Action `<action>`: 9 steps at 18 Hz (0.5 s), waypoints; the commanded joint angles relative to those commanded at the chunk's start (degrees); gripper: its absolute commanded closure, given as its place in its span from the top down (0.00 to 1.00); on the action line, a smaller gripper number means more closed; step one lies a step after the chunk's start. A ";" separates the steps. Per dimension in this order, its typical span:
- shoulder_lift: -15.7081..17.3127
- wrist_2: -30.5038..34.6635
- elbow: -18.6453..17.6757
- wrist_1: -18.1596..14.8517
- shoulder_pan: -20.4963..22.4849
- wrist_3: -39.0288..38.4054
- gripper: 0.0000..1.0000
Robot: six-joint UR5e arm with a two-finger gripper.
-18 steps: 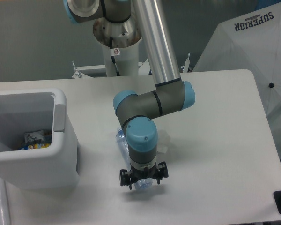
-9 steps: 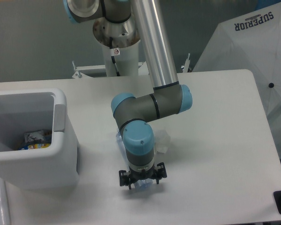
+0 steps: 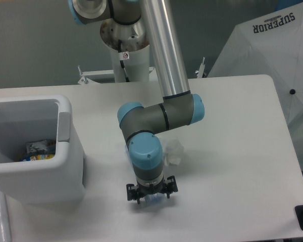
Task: Place the trash in the trash can
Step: 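Close the gripper on the bottle and lift it off the table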
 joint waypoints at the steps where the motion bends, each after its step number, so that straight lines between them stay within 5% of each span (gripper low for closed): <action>1: 0.00 0.00 -0.09 0.00 0.00 0.00 0.97; 9: -0.18 0.00 -0.26 0.18 0.00 0.00 0.96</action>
